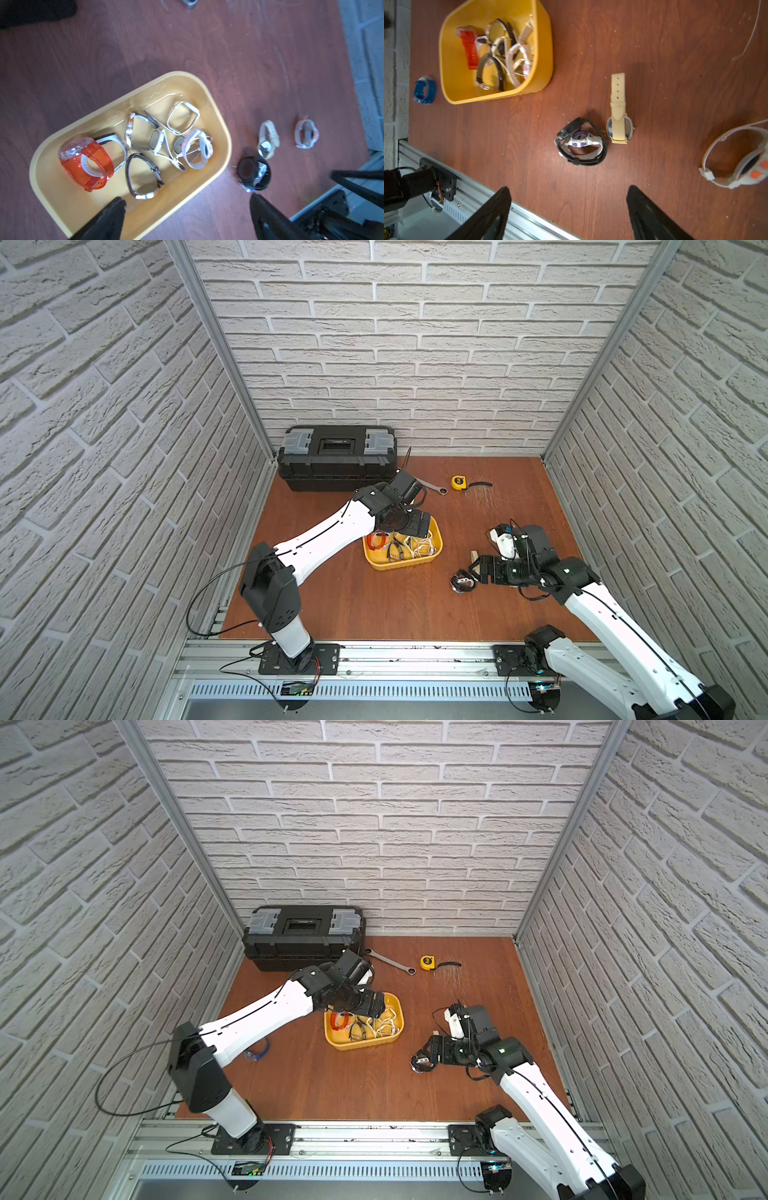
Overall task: Put the watch into the storage box
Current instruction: Pick up the watch at the center of the board.
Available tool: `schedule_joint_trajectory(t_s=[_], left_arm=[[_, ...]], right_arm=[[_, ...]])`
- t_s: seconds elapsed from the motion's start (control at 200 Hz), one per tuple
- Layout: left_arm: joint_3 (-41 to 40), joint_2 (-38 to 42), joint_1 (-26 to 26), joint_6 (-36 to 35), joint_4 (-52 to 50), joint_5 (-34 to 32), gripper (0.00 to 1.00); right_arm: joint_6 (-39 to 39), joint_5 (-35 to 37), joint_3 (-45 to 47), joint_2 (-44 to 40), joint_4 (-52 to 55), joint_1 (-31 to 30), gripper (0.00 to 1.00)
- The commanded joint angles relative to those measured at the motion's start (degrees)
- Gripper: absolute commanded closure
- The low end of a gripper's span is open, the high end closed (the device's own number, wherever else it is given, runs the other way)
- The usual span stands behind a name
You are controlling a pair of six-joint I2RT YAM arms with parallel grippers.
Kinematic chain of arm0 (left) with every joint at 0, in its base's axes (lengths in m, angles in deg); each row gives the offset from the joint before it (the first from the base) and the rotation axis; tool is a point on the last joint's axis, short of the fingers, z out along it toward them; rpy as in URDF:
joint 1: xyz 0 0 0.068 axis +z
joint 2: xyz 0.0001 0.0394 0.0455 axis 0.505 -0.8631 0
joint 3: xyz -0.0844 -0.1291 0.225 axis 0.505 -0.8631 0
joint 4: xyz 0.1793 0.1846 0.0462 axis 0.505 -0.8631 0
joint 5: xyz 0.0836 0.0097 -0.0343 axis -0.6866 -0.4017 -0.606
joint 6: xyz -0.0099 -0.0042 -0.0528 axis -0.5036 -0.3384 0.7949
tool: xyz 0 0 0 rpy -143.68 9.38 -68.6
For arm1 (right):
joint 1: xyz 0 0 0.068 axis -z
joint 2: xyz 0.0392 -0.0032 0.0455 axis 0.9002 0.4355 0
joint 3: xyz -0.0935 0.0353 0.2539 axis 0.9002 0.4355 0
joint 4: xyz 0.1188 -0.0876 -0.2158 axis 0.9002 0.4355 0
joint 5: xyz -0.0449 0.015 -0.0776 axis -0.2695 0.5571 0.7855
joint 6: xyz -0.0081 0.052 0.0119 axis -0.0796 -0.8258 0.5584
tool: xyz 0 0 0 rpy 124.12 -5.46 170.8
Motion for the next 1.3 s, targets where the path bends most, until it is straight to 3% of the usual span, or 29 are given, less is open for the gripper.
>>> schedule_joint_trajectory(t_s=[0.0,0.18,0.38,0.665,0.775,1.04,1.2,1.295], left_arm=[[-1.46,5.48,-3.14,-2.11,2.99,-0.33,0.02],[-9.86,14.84,-9.19,-0.92,7.39,-2.61,0.02],[-21.03,24.60,-18.25,0.57,12.20,-7.83,0.02],[-30.08,29.89,-30.89,0.76,13.79,-13.85,0.02],[-31.00,29.69,-32.60,1.09,14.38,-15.07,0.02],[-30.21,29.55,-33.73,0.19,15.23,-16.21,0.02],[-30.55,30.02,-33.90,0.39,14.61,-16.88,0.02],[-30.89,30.61,-33.90,0.51,14.52,-17.20,0.02]], right_arm=[[0.59,-4.72,2.36,1.89,-7.96,4.14,0.19],[2.04,-7.98,5.71,7.44,-17.56,7.21,0.28],[5.11,-9.58,6.08,13.84,-21.36,9.19,0.40],[7.03,-9.72,6.90,17.09,-22.81,11.26,0.44],[6.93,-10.49,6.61,19.17,-23.41,11.53,0.44],[6.43,-11.91,6.44,23.48,-24.92,11.54,0.56],[6.29,-12.42,6.74,24.15,-25.82,11.53,0.72],[6.36,-12.65,6.78,24.09,-25.91,11.53,0.77]])
